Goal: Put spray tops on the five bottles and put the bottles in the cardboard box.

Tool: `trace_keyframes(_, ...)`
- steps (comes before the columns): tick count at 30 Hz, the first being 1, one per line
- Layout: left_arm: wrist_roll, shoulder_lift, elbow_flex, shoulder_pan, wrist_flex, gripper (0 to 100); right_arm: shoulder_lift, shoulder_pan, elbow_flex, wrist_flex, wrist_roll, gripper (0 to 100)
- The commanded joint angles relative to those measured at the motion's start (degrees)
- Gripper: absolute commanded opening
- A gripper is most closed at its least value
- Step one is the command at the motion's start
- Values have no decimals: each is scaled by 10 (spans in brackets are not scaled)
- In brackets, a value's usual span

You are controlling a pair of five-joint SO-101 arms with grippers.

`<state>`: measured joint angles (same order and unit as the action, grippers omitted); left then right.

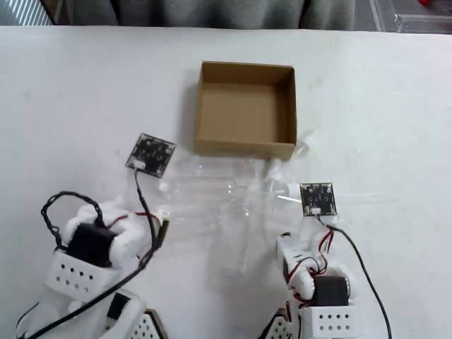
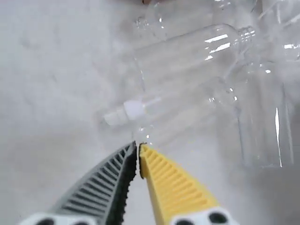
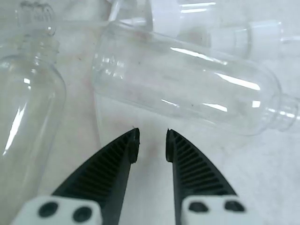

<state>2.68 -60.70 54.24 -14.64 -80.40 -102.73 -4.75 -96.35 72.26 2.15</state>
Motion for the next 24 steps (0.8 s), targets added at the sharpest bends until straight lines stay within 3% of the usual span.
trace_keyframes(1,9,15,-25,-41,15,20,-4,1,-5,4,-1,74)
trace_keyframes(4,40,15,-23,-95,28,21,-4,1,-5,4,-1,74)
trace_keyframes(8,120,15,-18,-169,98,21,-4,1,-5,4,-1,74)
trace_keyframes(14,169,16,47,-277,203,21,-4,2,-5,4,-1,74)
trace_keyframes(24,185,124,107,-291,312,21,-4,1,-5,4,-1,74)
